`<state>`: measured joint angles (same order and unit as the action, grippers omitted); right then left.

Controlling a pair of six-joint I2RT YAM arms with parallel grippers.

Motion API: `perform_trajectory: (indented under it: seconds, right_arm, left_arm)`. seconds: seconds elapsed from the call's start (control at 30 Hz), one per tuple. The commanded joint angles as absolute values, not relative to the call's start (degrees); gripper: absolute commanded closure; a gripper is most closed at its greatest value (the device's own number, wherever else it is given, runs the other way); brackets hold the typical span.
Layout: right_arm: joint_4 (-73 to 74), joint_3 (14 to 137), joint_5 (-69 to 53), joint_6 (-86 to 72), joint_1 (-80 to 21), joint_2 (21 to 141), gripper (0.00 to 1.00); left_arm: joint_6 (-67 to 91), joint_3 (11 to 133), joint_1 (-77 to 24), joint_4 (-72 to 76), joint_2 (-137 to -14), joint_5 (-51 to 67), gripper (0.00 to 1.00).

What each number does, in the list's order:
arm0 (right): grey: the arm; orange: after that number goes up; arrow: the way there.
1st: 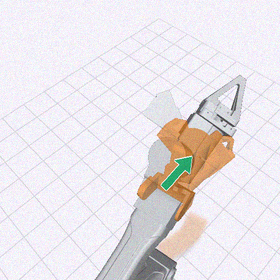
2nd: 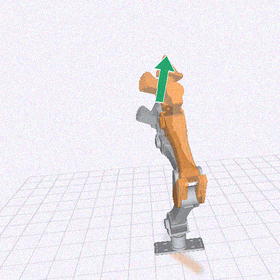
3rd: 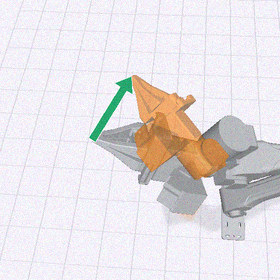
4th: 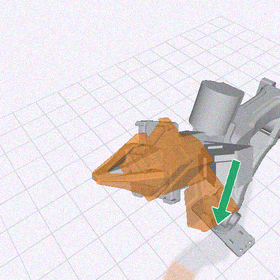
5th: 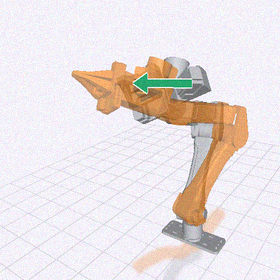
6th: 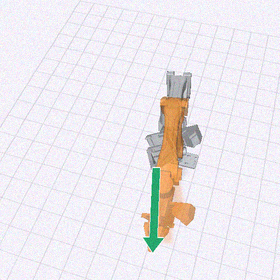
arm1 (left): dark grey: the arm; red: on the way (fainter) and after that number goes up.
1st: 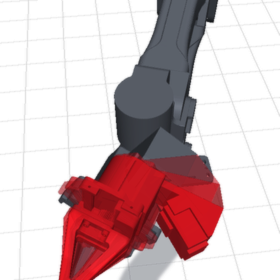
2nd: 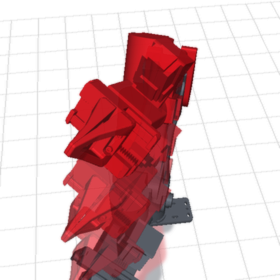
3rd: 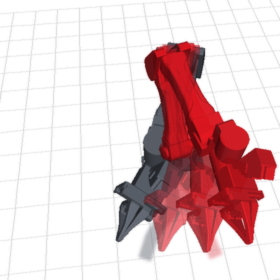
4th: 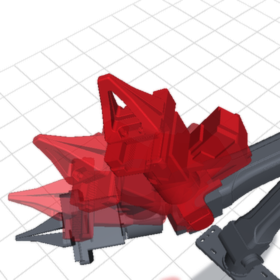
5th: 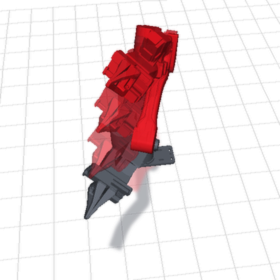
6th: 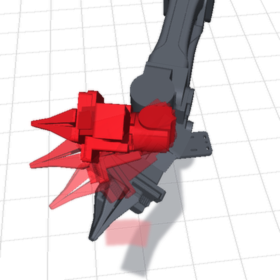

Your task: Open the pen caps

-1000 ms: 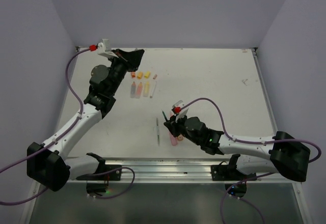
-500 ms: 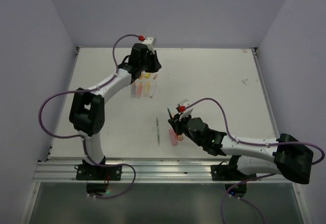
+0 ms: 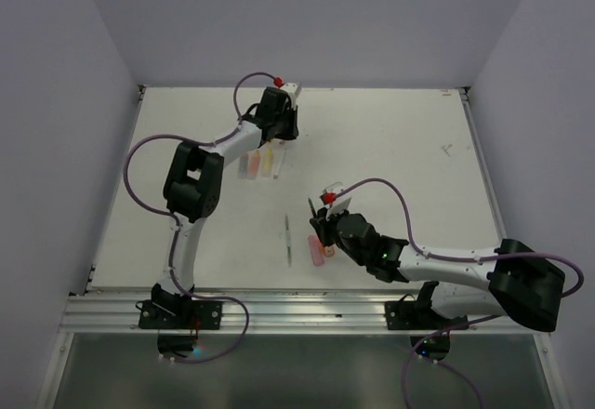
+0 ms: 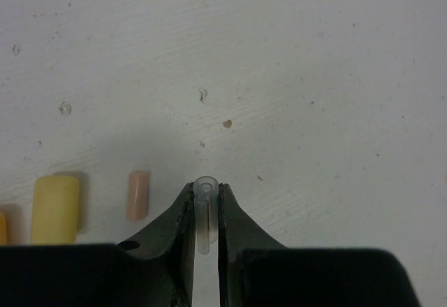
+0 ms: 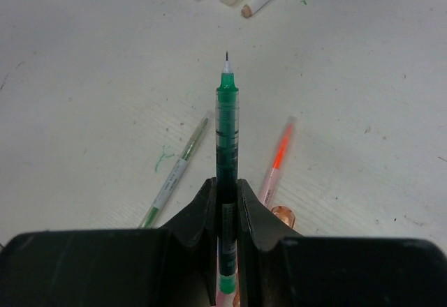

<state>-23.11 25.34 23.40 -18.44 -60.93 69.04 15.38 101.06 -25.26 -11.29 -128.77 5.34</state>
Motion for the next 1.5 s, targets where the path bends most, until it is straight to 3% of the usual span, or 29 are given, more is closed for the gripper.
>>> perform_trajectory:
  seconds: [0.0, 0.33, 0.9, 1.1, 1.23, 1.47]
  right_arm:
    - [-23.82, 26.72, 25.49, -19.6, -60.29, 69.87, 1.0]
    - [-24.87, 26.28, 22.85, -20.74, -57.57, 71.89, 1.0]
    - [-25.93, 25.22, 20.04, -21.88, -55.11, 71.1, 1.0]
    - [-25.4, 25.31, 19.78, -22.06, -55.02, 69.62, 1.0]
    - [-24.61, 25.66, 20.3, -22.41, -54.93, 67.33, 1.0]
    - [-24.43, 24.52, 23.29, -24.78, -55.02, 64.43, 1.0]
  left_arm:
    - [13.8, 103.53, -25.66, -7.21, -131.48, 5.45, 0.88]
    - [14.24, 103.62, -25.58, -5.54, -135.52, 5.18, 0.85]
    - [15.03, 101.69, -25.58, -3.96, -135.62, 3.08, 0.6]
    - [18.1, 101.78, -25.58, -2.9, -130.35, 2.37, 0.5]
    - [22.4, 98.62, -25.84, -1.06, -121.48, 2.2, 0.36]
    - [28.55, 83.27, -29.52, 3.69, -104.96, -1.22, 0.2]
